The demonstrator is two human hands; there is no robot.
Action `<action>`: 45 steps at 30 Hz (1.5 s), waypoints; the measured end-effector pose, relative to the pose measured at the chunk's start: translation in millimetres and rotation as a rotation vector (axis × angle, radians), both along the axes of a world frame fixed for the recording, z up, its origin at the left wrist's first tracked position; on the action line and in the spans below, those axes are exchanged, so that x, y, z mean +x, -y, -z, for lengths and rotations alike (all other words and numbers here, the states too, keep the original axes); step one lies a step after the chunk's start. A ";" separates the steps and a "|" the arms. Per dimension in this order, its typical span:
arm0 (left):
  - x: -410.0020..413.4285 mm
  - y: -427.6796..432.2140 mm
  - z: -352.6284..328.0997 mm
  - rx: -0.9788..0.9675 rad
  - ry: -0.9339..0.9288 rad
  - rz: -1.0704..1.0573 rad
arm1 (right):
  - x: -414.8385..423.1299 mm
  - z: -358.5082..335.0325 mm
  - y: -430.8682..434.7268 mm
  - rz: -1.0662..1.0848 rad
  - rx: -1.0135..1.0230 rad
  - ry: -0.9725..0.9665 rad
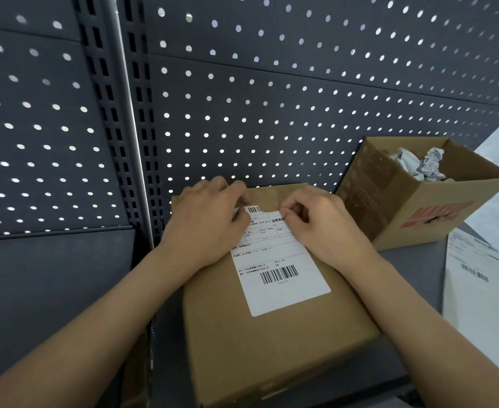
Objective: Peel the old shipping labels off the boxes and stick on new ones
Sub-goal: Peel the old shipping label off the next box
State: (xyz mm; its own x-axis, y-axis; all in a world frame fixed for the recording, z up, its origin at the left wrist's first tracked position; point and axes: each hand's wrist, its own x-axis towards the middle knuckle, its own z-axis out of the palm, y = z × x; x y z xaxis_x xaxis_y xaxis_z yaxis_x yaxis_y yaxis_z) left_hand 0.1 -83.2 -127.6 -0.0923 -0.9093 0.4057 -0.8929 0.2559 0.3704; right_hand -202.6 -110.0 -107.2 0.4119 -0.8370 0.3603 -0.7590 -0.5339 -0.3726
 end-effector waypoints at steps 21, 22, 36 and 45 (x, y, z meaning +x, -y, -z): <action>0.4 0.1 0.5 0.003 0.011 -0.006 | -1.5 1.3 -1.2 0.009 -0.006 -0.104; 0.3 0.1 0.3 0.004 0.009 -0.006 | -2.8 1.3 -1.4 0.018 -0.001 -0.108; 0.6 0.1 0.4 0.013 0.013 -0.013 | -0.8 -0.1 -2.5 -0.031 -0.081 -0.120; 0.9 -0.2 -0.3 0.027 0.001 -0.010 | -4.3 0.5 -3.2 -0.096 -0.111 -0.126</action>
State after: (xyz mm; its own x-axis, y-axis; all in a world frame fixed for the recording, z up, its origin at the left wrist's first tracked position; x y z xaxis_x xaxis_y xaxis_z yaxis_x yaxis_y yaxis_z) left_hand 1.0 -83.0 -127.3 -0.0834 -0.9207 0.3813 -0.8956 0.2370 0.3764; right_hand -206.9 -106.8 -107.7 0.5356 -0.7497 0.3888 -0.7394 -0.6387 -0.2130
